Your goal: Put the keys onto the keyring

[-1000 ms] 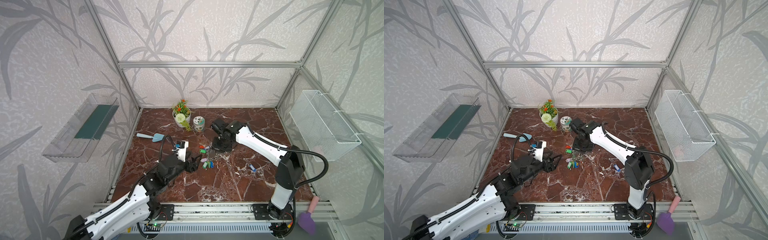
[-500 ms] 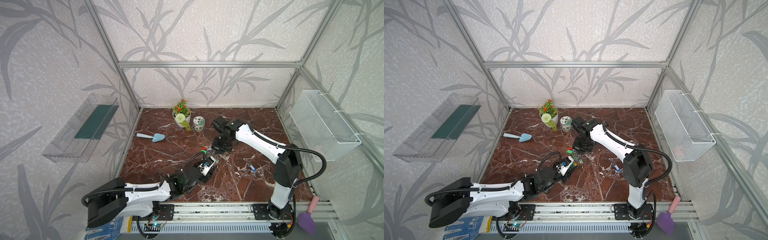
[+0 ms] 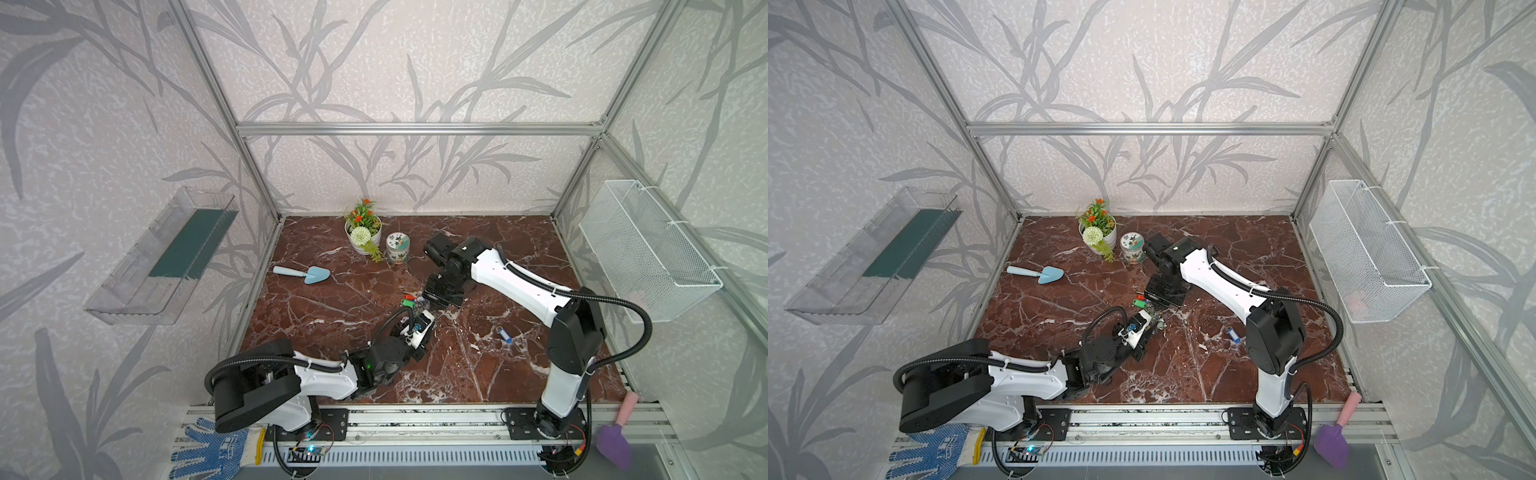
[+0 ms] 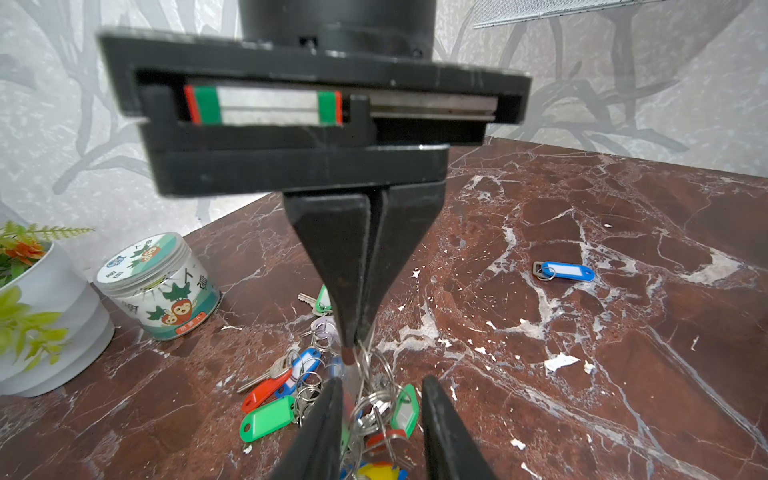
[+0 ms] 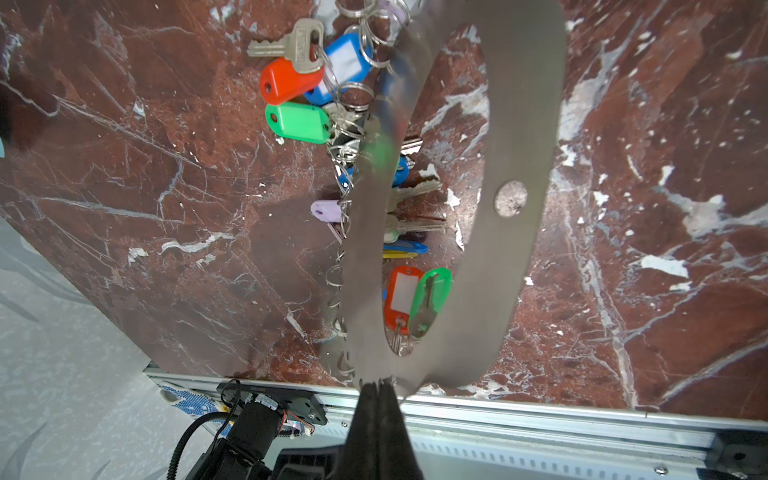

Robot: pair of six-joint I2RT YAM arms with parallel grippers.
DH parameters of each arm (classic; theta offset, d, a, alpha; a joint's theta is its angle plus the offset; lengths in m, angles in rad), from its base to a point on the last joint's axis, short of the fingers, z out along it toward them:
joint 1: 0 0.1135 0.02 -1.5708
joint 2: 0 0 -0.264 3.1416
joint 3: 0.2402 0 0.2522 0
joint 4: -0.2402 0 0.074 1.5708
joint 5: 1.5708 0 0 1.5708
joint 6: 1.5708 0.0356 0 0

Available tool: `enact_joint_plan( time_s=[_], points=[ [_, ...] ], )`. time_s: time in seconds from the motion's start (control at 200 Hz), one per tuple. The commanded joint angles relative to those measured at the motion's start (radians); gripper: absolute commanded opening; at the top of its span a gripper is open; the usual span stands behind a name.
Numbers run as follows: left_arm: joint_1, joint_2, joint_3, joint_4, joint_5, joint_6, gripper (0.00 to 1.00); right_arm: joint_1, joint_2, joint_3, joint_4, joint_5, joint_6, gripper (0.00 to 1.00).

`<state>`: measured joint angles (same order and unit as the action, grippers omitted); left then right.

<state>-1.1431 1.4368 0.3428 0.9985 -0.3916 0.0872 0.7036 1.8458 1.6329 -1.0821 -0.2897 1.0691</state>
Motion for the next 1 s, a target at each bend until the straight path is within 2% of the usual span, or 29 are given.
enact_joint_plan(
  time_s=[0.0, 0.355, 0.705, 1.0],
  points=[
    [-0.006, 0.045, -0.016, 0.144, -0.044, 0.037, 0.3, -0.005, -0.028, -0.011, 0.001, -0.015, 0.006, 0.0],
    [-0.009, 0.116, -0.008, 0.196, -0.089, 0.03, 0.26, -0.013, -0.045, -0.043, 0.025, -0.029, 0.008, 0.0],
    [-0.016, 0.147, 0.002, 0.177, -0.076, 0.021, 0.26, -0.017, -0.043, -0.045, 0.039, -0.04, 0.008, 0.0],
    [-0.018, 0.166, 0.015, 0.192, -0.104, 0.026, 0.19, -0.018, -0.045, -0.053, 0.039, -0.038, 0.006, 0.0]
  ],
)
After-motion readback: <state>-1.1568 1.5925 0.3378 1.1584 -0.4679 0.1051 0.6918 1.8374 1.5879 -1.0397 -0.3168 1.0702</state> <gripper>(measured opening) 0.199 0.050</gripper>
